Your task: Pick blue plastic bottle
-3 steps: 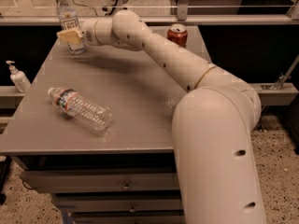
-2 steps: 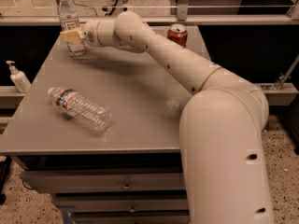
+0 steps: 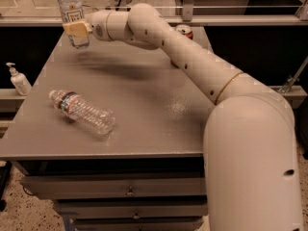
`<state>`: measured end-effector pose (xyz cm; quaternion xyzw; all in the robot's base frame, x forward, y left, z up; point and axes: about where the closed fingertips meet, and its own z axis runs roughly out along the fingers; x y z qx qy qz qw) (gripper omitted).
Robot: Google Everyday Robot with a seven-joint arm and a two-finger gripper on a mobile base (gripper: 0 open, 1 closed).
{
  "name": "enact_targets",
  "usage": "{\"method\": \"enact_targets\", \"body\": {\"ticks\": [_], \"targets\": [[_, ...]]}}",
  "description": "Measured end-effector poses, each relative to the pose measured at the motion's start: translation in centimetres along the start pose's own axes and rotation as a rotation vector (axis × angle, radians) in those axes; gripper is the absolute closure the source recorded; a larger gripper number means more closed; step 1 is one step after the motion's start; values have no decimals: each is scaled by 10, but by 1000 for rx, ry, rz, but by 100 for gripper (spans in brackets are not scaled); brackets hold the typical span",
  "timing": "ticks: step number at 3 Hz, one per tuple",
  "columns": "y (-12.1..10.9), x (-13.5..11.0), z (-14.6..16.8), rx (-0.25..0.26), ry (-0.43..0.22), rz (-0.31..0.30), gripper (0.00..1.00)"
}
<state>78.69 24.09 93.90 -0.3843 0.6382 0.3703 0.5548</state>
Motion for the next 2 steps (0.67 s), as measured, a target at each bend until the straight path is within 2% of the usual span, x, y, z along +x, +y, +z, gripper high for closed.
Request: {"method": "enact_targets", "body": {"ticks": [1,2], "targets": [[18,-51,-69,-67,-32,-54,100],[18,-53,-74,-69,-30,-55,100]]}}
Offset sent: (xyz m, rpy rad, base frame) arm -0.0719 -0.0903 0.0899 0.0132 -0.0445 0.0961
